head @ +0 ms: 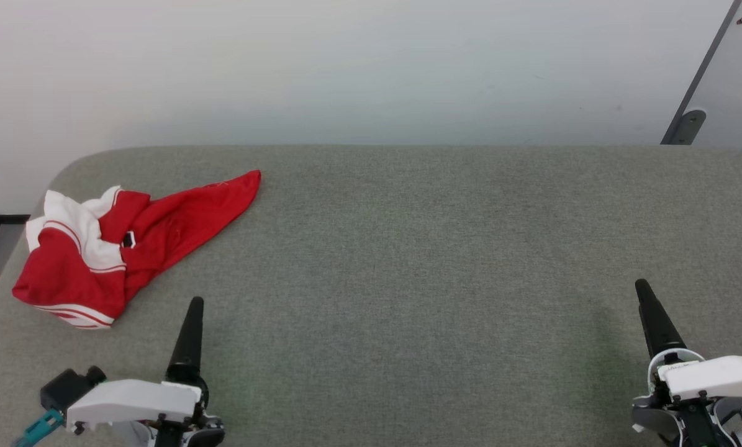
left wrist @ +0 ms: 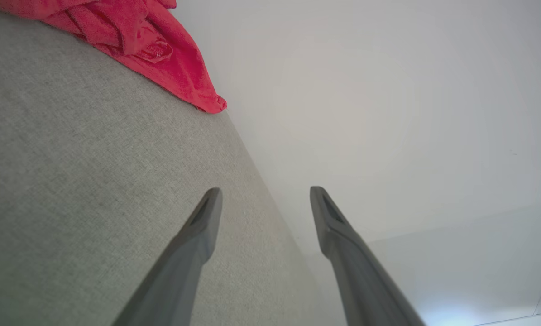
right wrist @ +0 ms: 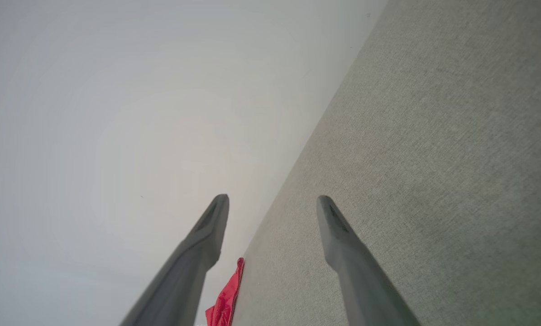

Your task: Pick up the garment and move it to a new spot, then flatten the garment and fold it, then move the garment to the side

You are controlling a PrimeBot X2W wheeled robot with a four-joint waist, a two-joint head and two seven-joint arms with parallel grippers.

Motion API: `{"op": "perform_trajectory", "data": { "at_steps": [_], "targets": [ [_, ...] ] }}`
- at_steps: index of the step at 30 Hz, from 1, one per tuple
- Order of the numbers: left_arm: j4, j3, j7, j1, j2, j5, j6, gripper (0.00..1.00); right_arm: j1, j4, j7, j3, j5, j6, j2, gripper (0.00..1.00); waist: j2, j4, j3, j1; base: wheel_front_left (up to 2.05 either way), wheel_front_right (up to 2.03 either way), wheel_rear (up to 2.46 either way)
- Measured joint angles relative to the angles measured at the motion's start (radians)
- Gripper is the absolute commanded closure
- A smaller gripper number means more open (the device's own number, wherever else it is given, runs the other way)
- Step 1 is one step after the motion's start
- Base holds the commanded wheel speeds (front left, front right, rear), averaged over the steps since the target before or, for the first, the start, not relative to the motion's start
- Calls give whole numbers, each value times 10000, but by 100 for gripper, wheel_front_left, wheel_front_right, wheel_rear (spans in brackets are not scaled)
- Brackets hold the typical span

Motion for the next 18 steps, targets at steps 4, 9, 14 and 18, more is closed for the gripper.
{"op": "perform_trajectory", "data": {
  "at_steps": [4,9,14,18],
  "targets": [
    [-52,-4,-157,-20,0,953,82,0,-195,46,-151,12,-1014,0,-117,0,0,-1,27,0,0,0,0],
    [-134,-8,-339,-128,35,2096,151,0,-298,148,-345,-123,-2290,0,-132,0,0,0,54,0,0,0,0],
    [-182,-84,-516,-163,151,3252,328,0,-476,159,-516,-169,-3572,0,-123,0,0,-9,71,0,0,0,0],
    [-219,-188,-642,-198,240,4023,403,0,-570,167,-652,-199,-4577,0,-123,0,0,-17,83,0,0,0,0]
  ]
}}
